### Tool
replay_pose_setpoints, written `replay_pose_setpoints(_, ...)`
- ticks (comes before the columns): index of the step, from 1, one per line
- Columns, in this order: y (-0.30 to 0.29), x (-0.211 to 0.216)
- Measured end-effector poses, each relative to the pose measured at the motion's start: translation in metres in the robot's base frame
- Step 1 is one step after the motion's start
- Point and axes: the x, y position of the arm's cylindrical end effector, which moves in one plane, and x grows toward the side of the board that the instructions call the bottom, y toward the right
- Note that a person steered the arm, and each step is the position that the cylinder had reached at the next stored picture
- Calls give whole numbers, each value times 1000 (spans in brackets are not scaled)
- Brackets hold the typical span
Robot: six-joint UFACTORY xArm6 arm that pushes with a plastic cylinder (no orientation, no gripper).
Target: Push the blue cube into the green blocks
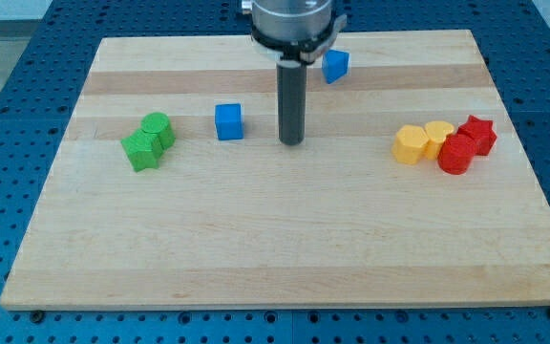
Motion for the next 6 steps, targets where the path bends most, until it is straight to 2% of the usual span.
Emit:
replay_pose_setpoints(1,-29,-10)
replay_pose_setpoints(3,-83,-2)
replay_pose_setpoints(5,-147,32)
replay_pose_setpoints(6,-152,41)
